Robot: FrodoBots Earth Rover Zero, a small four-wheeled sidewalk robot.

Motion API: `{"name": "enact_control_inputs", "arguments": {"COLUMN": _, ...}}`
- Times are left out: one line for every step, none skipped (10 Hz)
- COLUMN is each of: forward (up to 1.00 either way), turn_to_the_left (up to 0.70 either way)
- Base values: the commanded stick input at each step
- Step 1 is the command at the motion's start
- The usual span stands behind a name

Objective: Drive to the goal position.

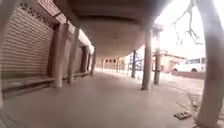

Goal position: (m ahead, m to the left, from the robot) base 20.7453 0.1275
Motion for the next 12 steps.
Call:
{"name": "enact_control_inputs", "arguments": {"forward": 0.70, "turn_to_the_left": 0.00}}
{"name": "enact_control_inputs", "arguments": {"forward": 0.70, "turn_to_the_left": 0.00}}
{"name": "enact_control_inputs", "arguments": {"forward": 0.70, "turn_to_the_left": 0.00}}
{"name": "enact_control_inputs", "arguments": {"forward": 0.70, "turn_to_the_left": 0.00}}
{"name": "enact_control_inputs", "arguments": {"forward": 0.70, "turn_to_the_left": 0.00}}
{"name": "enact_control_inputs", "arguments": {"forward": 0.70, "turn_to_the_left": 0.00}}
{"name": "enact_control_inputs", "arguments": {"forward": 0.70, "turn_to_the_left": 0.00}}
{"name": "enact_control_inputs", "arguments": {"forward": 0.70, "turn_to_the_left": 0.00}}
{"name": "enact_control_inputs", "arguments": {"forward": 0.70, "turn_to_the_left": 0.00}}
{"name": "enact_control_inputs", "arguments": {"forward": 0.70, "turn_to_the_left": 0.00}}
{"name": "enact_control_inputs", "arguments": {"forward": 0.70, "turn_to_the_left": 0.00}}
{"name": "enact_control_inputs", "arguments": {"forward": 0.70, "turn_to_the_left": 0.00}}
